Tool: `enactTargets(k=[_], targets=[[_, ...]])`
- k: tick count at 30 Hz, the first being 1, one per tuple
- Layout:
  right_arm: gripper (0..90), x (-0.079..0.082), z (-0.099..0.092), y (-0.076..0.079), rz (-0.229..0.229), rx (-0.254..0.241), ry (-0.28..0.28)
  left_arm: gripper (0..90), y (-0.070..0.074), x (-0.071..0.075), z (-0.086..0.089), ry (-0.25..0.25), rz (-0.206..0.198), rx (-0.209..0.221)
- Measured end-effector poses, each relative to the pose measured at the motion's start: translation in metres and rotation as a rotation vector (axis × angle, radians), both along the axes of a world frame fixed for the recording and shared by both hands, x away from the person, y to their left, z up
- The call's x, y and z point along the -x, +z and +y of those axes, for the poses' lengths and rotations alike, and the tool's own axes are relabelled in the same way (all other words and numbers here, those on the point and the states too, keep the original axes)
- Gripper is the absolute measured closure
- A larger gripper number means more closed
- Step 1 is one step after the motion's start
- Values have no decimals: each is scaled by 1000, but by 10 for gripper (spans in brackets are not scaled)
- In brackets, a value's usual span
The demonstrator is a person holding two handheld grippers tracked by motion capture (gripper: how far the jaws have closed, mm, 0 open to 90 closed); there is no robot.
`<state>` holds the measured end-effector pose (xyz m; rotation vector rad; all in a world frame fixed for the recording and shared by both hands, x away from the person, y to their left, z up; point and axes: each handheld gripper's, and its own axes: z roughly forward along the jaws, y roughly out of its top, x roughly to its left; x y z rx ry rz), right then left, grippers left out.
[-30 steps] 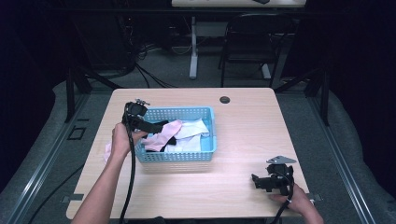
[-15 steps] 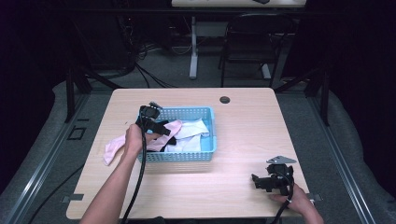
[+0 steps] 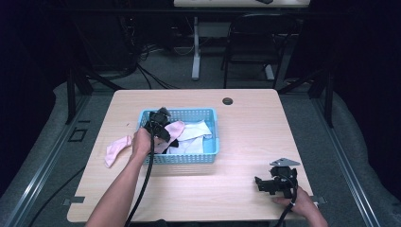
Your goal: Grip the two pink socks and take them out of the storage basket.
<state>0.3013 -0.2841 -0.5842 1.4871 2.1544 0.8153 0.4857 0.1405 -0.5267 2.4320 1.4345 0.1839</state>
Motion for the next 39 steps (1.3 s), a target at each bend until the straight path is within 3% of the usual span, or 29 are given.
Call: enactTargets(k=[4,15,27,39], targets=[[0,0,0,0,2,3,2,856,3,1,0,-10,-12,0],[0,0,0,0,1,3,0,869,23,8,8,-41,-56,40],[0,0,0,0,1,5,-1,869,72,18,20,-65,-154,120],[0,0,0,0,-1,-1,0,869,116,29,30,-85,-248,148]])
